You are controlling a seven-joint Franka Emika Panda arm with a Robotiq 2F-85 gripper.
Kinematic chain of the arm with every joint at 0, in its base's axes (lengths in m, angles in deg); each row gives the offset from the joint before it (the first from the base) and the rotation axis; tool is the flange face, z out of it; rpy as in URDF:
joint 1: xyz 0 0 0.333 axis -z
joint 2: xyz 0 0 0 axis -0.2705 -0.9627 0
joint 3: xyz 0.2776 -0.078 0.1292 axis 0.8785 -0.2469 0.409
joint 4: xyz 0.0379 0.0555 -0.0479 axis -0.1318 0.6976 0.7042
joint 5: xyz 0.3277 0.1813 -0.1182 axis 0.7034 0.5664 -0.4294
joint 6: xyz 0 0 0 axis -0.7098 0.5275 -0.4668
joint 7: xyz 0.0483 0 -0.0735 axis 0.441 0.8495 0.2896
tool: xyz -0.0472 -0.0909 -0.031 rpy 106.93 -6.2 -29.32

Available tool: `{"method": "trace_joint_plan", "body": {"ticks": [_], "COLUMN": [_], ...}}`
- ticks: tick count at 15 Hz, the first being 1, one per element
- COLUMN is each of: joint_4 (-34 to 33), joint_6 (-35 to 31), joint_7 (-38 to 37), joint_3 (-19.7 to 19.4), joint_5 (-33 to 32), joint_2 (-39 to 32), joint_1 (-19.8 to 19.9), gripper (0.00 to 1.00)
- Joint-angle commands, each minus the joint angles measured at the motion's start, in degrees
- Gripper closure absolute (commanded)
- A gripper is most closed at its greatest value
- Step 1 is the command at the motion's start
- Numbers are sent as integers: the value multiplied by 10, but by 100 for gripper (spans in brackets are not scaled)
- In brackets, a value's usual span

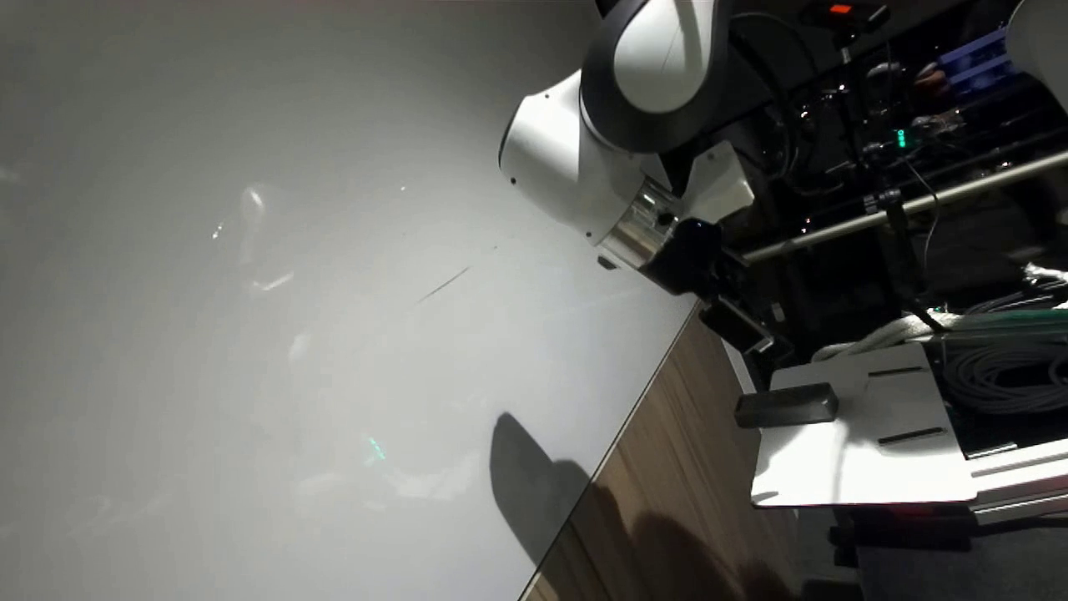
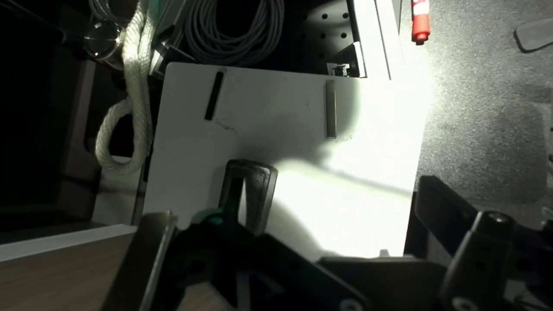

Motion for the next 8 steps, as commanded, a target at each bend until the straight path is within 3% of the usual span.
{"method": "trace_joint_plan", "body": {"ticks": [1,2,8], "joint_4": [12,0,4], "joint_6": [17,8,8], "joint_7": [7,2,2], "joint_3": [12,16,18], "joint_5": [16,5,5], "joint_2": [89,44,44], "joint_1": [10,13,15], "gripper": [0,0,0]}}
